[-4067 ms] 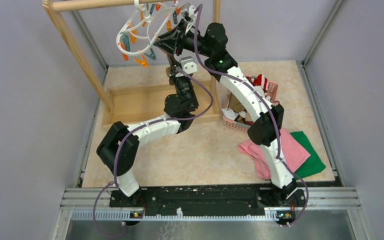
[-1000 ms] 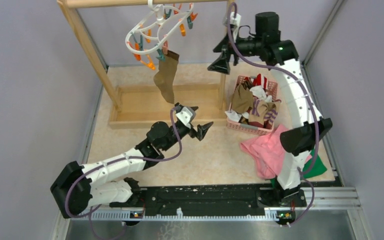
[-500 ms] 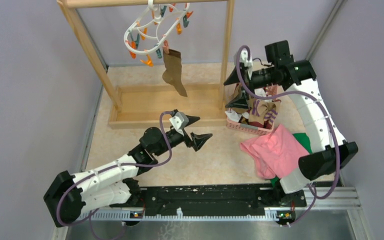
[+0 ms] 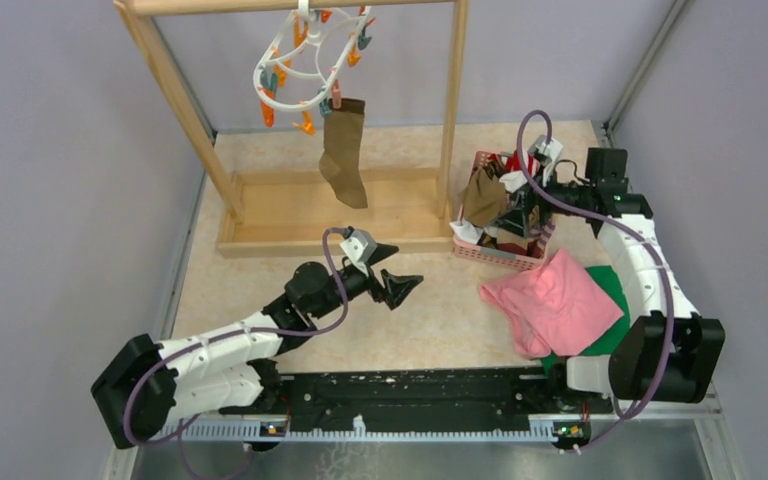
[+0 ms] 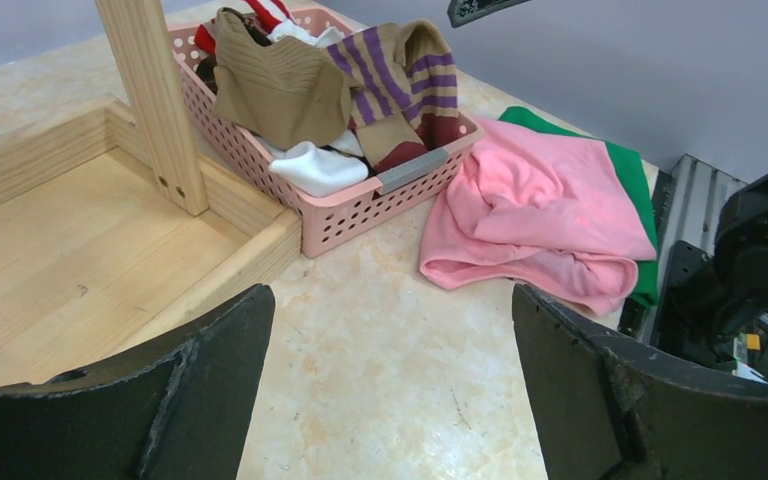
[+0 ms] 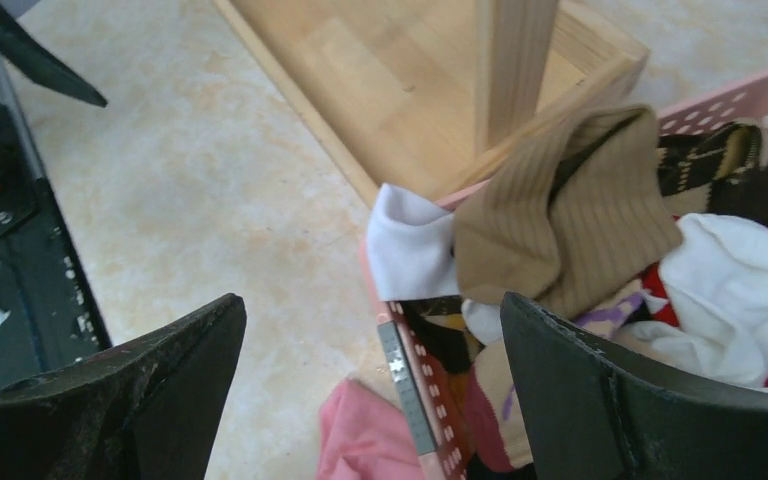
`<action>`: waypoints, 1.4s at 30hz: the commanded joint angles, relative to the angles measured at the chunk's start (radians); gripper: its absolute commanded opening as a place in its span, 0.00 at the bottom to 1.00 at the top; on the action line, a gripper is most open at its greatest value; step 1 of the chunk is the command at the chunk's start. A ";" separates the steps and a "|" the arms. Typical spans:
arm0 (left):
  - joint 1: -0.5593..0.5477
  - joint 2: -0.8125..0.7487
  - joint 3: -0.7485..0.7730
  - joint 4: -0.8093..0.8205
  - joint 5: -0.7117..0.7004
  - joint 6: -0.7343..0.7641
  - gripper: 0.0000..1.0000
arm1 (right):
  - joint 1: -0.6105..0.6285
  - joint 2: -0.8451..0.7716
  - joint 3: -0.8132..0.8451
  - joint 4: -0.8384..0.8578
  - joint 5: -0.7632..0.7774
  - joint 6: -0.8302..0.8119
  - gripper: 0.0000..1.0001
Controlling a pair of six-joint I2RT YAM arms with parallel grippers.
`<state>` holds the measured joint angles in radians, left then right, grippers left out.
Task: Clip the socks to the hanger
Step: Clamp the sock onto the hanger, then pick up the sock from the bin.
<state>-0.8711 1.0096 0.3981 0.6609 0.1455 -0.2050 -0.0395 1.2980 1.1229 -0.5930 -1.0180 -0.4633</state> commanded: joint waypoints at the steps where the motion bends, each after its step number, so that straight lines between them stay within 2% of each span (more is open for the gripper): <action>1: 0.003 0.047 -0.031 0.152 -0.066 -0.008 0.93 | 0.001 0.033 0.024 0.238 0.084 0.111 0.95; 5: 0.007 0.094 -0.051 0.250 -0.114 0.004 0.92 | 0.100 0.149 0.162 0.174 0.288 0.038 0.85; 10: 0.010 0.135 -0.049 0.289 -0.128 0.013 0.91 | 0.189 0.257 0.224 0.115 0.430 0.008 0.61; 17: 0.011 0.169 -0.080 0.343 -0.124 0.016 0.90 | 0.211 0.257 0.127 0.183 0.564 -0.006 0.59; 33: 0.010 0.169 -0.109 0.379 -0.065 -0.069 0.86 | 0.225 0.293 0.115 0.114 0.584 -0.050 0.26; 37: 0.011 0.143 -0.124 0.379 -0.064 -0.088 0.86 | 0.225 0.264 0.120 0.107 0.540 -0.056 0.01; 42: 0.011 0.097 -0.146 0.414 -0.043 -0.119 0.86 | 0.219 0.184 0.129 0.084 0.466 -0.085 0.00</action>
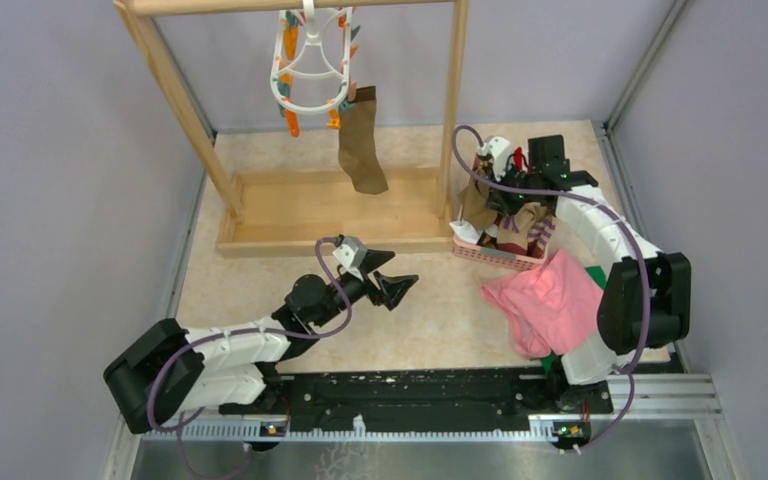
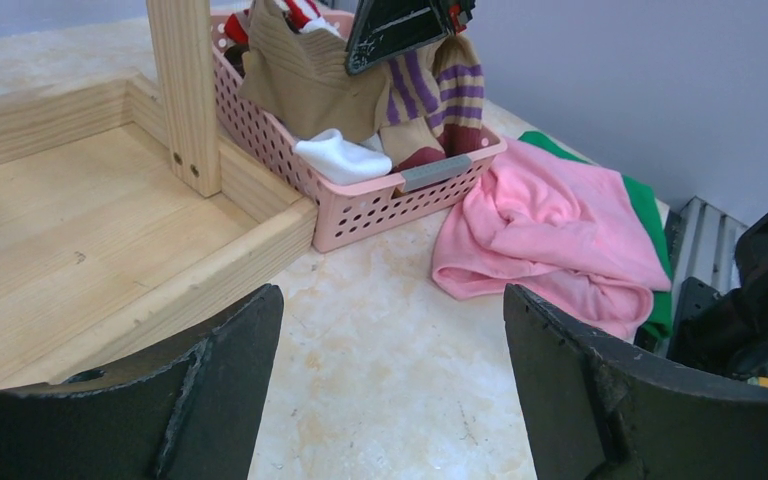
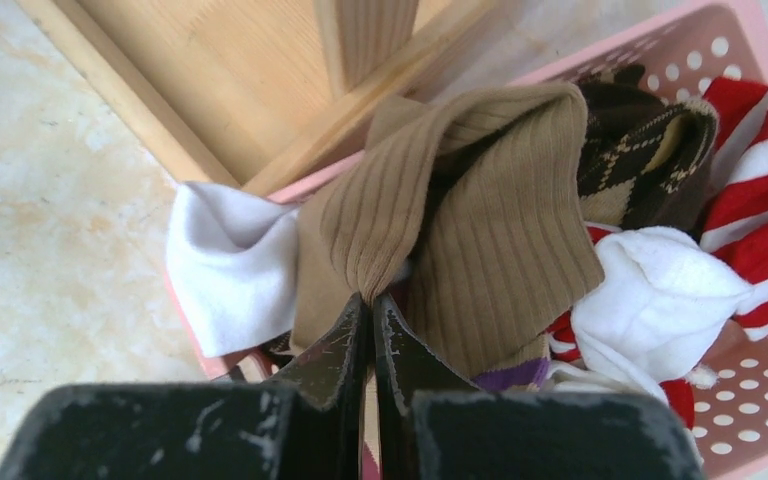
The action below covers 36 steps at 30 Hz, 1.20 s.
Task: Clip the socks to the hanger
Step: Pick up the sock from the bin.
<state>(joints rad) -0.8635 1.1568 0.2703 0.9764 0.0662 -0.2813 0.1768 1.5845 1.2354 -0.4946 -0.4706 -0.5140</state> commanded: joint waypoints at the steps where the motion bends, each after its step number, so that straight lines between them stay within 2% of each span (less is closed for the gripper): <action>1: 0.003 -0.060 -0.017 0.099 0.048 -0.045 0.86 | -0.005 -0.123 0.021 -0.022 -0.105 -0.036 0.00; 6: 0.004 -0.075 0.007 0.091 0.110 -0.031 0.87 | -0.064 -0.214 0.055 -0.069 -0.288 -0.030 0.00; 11: 0.004 -0.073 0.038 0.086 0.178 0.041 0.88 | -0.112 -0.237 0.145 -0.176 -0.558 -0.018 0.00; 13: 0.004 -0.070 0.053 0.076 0.269 0.131 0.92 | -0.112 -0.243 0.176 -0.227 -0.670 -0.033 0.00; 14: 0.004 -0.067 0.063 0.061 0.334 0.206 0.97 | -0.112 -0.246 0.191 -0.253 -0.723 -0.038 0.00; 16: 0.003 -0.075 0.087 -0.009 0.439 0.343 0.99 | -0.113 -0.251 0.215 -0.299 -0.815 -0.061 0.00; 19: 0.003 -0.098 0.074 -0.019 0.436 0.444 0.99 | -0.110 -0.260 0.223 -0.328 -0.926 -0.062 0.00; 21: 0.003 -0.096 0.048 0.065 0.406 0.460 0.99 | -0.099 -0.264 0.225 -0.332 -0.970 -0.057 0.00; 23: 0.003 -0.060 0.041 0.155 0.382 0.437 0.99 | -0.072 -0.267 0.228 -0.338 -1.001 -0.057 0.00; 26: 0.003 0.033 0.048 0.313 0.354 0.320 0.99 | -0.028 -0.269 0.227 -0.338 -1.039 -0.058 0.00; 31: 0.003 0.192 0.055 0.550 0.269 0.025 0.98 | 0.012 -0.269 0.202 -0.308 -1.054 -0.051 0.00; 36: -0.007 0.297 0.069 0.649 0.204 -0.088 0.88 | 0.037 -0.263 0.186 -0.297 -1.070 -0.049 0.00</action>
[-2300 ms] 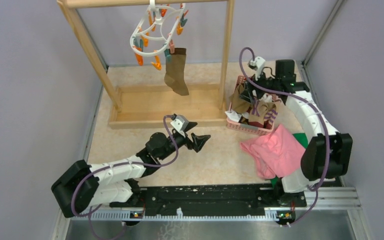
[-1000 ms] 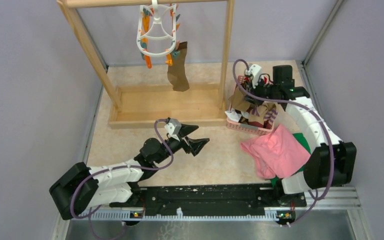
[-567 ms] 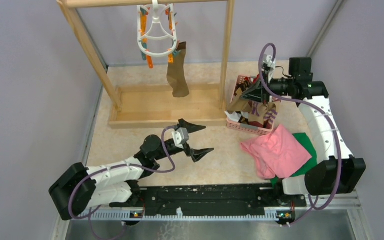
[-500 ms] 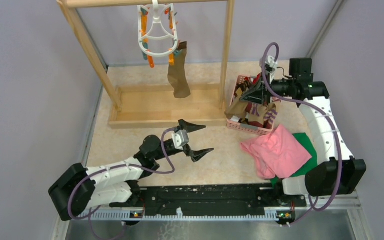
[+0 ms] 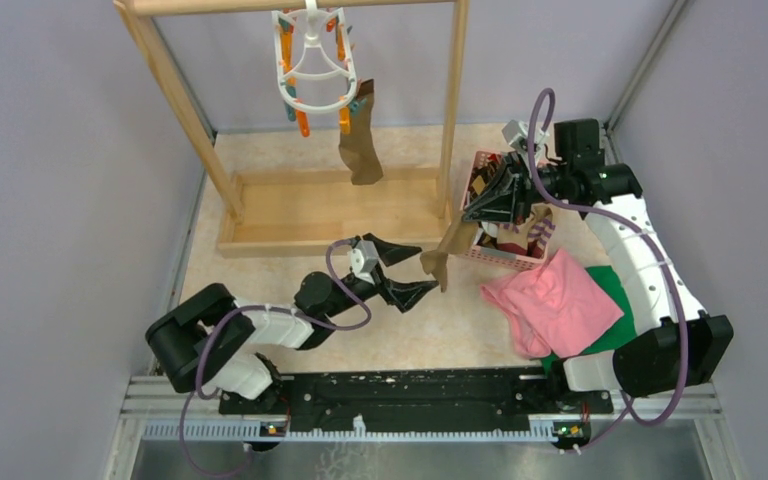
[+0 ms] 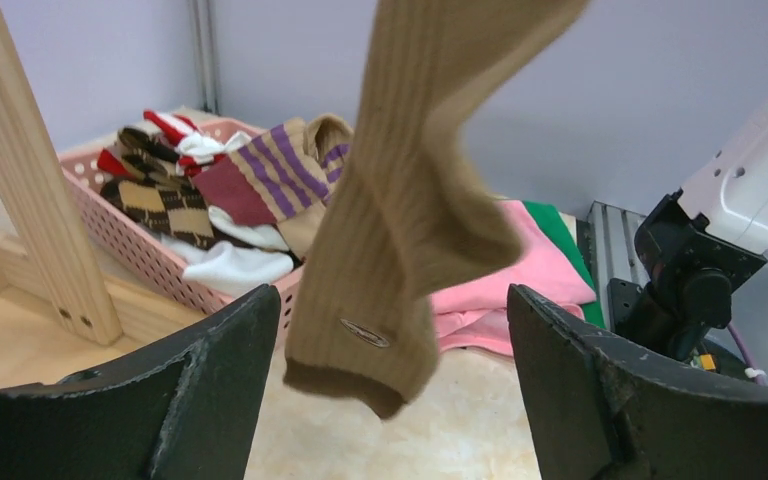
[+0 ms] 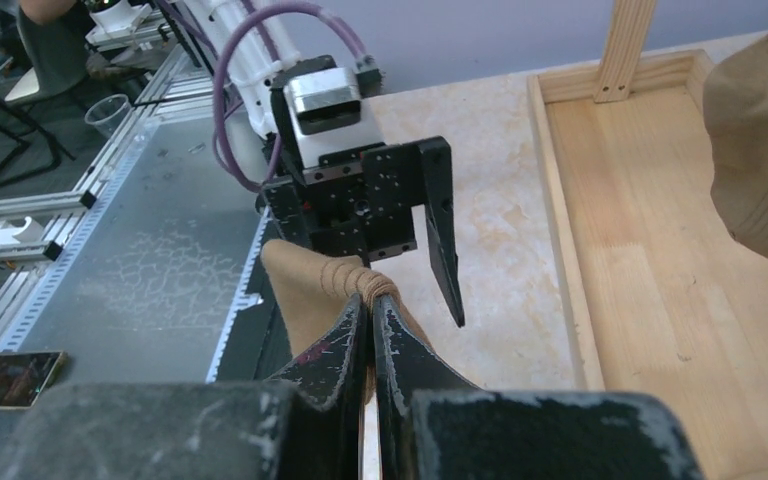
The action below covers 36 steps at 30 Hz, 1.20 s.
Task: Clip the socks to the hanger
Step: Pick up the sock from the bin.
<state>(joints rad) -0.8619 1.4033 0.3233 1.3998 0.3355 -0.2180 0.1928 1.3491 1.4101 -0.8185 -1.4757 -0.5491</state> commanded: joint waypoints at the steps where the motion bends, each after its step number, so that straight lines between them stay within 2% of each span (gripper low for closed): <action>1: -0.013 0.066 0.025 0.224 -0.074 -0.156 0.87 | 0.028 -0.027 0.009 0.028 -0.066 -0.016 0.00; 7: -0.028 0.132 0.078 0.215 -0.070 -0.155 0.67 | 0.039 -0.021 -0.011 0.049 -0.075 -0.011 0.00; 11: -0.028 0.154 0.079 0.242 -0.068 -0.152 0.60 | 0.039 -0.015 -0.039 0.108 -0.075 0.033 0.00; 17: -0.028 0.189 0.091 0.278 -0.095 -0.146 0.60 | 0.040 -0.005 -0.061 0.145 -0.075 0.063 0.00; 24: -0.028 0.198 0.104 0.244 -0.187 -0.138 0.60 | 0.041 0.001 -0.071 0.165 -0.083 0.078 0.00; 29: -0.028 0.208 0.132 0.244 -0.179 -0.130 0.56 | 0.041 0.006 -0.085 0.194 -0.087 0.103 0.00; 36: -0.028 0.253 0.148 0.289 -0.205 -0.113 0.57 | 0.042 0.010 -0.090 0.214 -0.099 0.121 0.00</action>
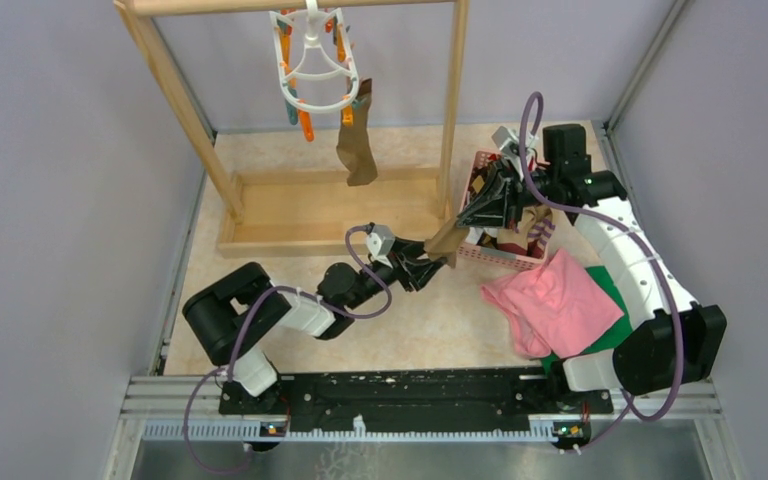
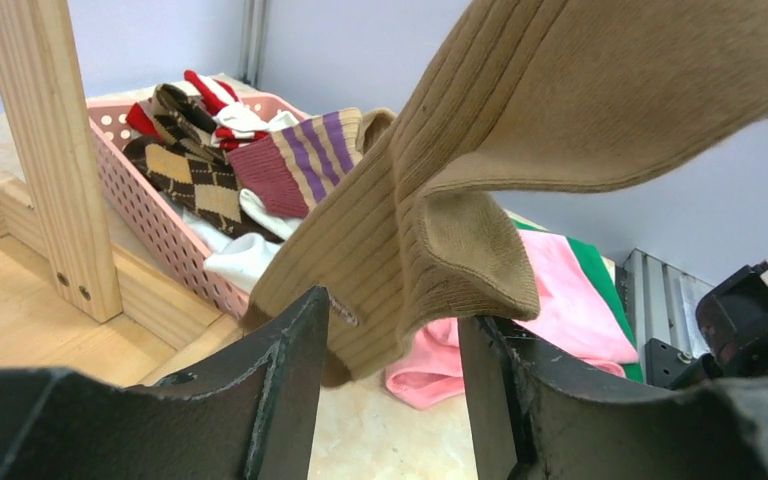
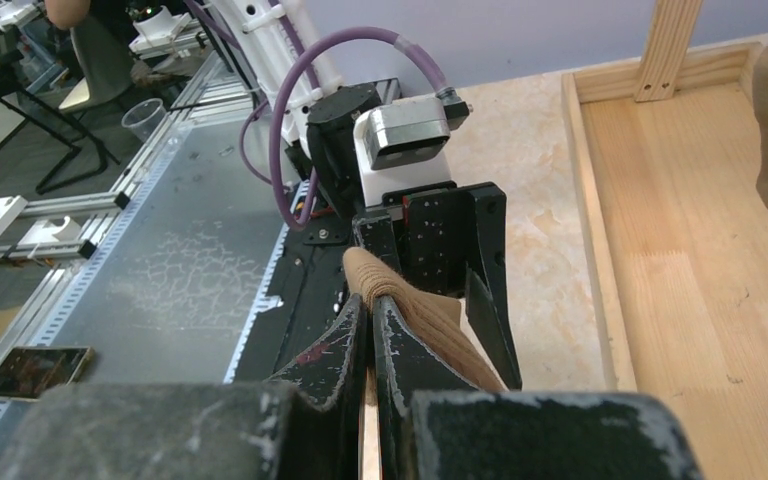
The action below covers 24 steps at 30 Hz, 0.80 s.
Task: Clip the socks to the hanger
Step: Pick up the sock from the bin.
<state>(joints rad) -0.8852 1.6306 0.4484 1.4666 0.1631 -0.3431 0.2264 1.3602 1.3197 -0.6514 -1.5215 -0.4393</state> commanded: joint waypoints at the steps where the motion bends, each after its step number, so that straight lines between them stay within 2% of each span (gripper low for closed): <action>1: -0.004 0.031 0.022 0.222 -0.046 0.018 0.57 | 0.008 -0.001 0.001 0.047 -0.060 0.012 0.00; 7: -0.005 0.056 0.019 0.253 -0.096 0.044 0.57 | 0.008 0.004 0.001 0.045 -0.079 0.013 0.00; 11: -0.005 0.092 0.035 0.322 -0.051 0.055 0.57 | 0.008 0.007 -0.002 0.050 -0.082 0.016 0.00; 20: -0.004 0.112 0.095 0.326 0.070 0.074 0.62 | 0.008 0.013 -0.008 0.056 -0.089 0.019 0.00; 24: -0.005 0.125 0.115 0.326 0.069 0.058 0.58 | 0.008 0.016 -0.007 0.056 -0.090 0.019 0.00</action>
<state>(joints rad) -0.8852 1.7393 0.5259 1.4673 0.1944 -0.2829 0.2264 1.3743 1.3155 -0.6239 -1.5314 -0.4191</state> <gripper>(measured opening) 0.611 0.008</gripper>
